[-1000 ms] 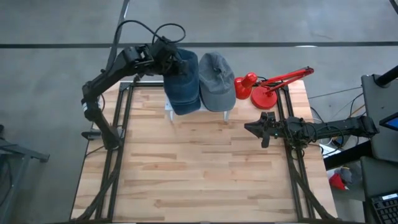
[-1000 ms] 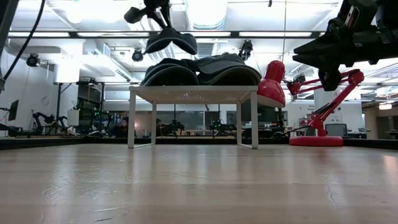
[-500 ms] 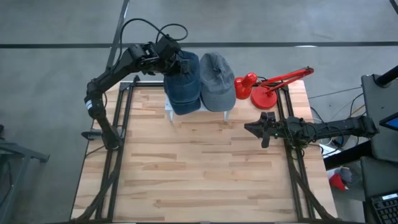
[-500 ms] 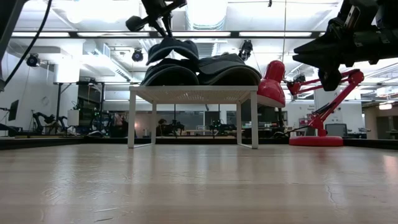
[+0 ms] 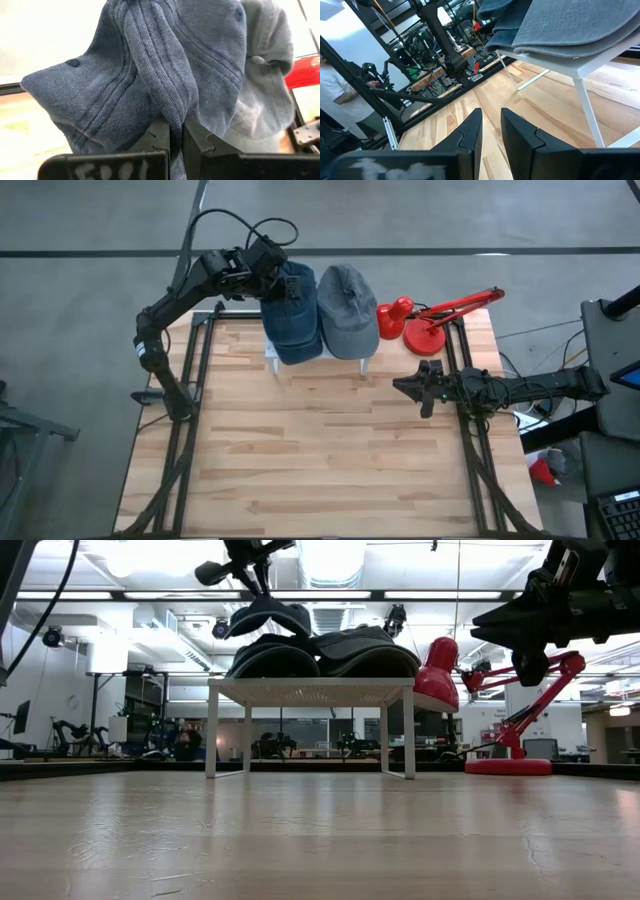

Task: Pick & Place hat
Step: Stack the blue cap on top of the other blue cap on the shelf

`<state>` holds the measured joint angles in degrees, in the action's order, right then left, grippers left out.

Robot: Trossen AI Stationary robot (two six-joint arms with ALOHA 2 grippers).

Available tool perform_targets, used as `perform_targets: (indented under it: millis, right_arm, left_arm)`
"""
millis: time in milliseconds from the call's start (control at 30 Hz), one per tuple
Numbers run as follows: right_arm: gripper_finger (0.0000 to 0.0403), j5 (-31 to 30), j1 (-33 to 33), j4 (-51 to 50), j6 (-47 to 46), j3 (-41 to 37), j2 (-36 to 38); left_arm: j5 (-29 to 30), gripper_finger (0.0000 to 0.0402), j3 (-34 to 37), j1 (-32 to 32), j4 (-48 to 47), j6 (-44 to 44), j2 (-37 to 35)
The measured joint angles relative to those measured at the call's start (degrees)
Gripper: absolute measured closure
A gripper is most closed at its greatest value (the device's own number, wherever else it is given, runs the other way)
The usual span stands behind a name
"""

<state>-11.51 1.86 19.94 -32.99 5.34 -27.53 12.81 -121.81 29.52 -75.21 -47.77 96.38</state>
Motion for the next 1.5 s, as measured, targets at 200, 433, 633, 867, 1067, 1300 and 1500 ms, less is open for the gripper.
perform_targets:
  millis: [200,433,633,867,1067,1300,1500]
  right_arm:
    - [0.0335,-0.02,0.0,-0.02,0.0,0.0,0.0]
    - [0.0335,-0.02,0.01,-0.02,0.0,0.0,0.0]
    - [0.0335,-0.02,0.01,-0.02,0.0,0.0,0.0]
    - [0.0335,-0.02,0.01,-0.02,-0.02,0.0,0.0]
    - [0.0335,-0.02,0.0,-0.02,-0.02,0.0,0.0]
    - [0.0335,-0.02,0.01,-0.02,-0.02,0.0,0.0]
    - [0.0335,-0.02,-0.01,-0.02,-0.02,0.0,0.0]
  left_arm:
    - [0.91,0.0386,0.23,0.0,-0.35,0.37,1.23]
    - [-0.95,0.0386,0.25,-0.03,0.29,0.86,4.32]
    - [-1.85,0.036,0.25,-0.07,0.6,0.81,5.94]
    - [-2.81,0.035,0.25,-0.13,0.87,0.77,6.14]
    - [-4.42,0.034,0.25,-0.21,1.17,3.13,6.12]
    - [-4.6,0.029,0.3,-0.22,1.15,4.17,6.12]
    - [-5.35,0.0226,0.3,-0.22,1.17,4.23,6.01]
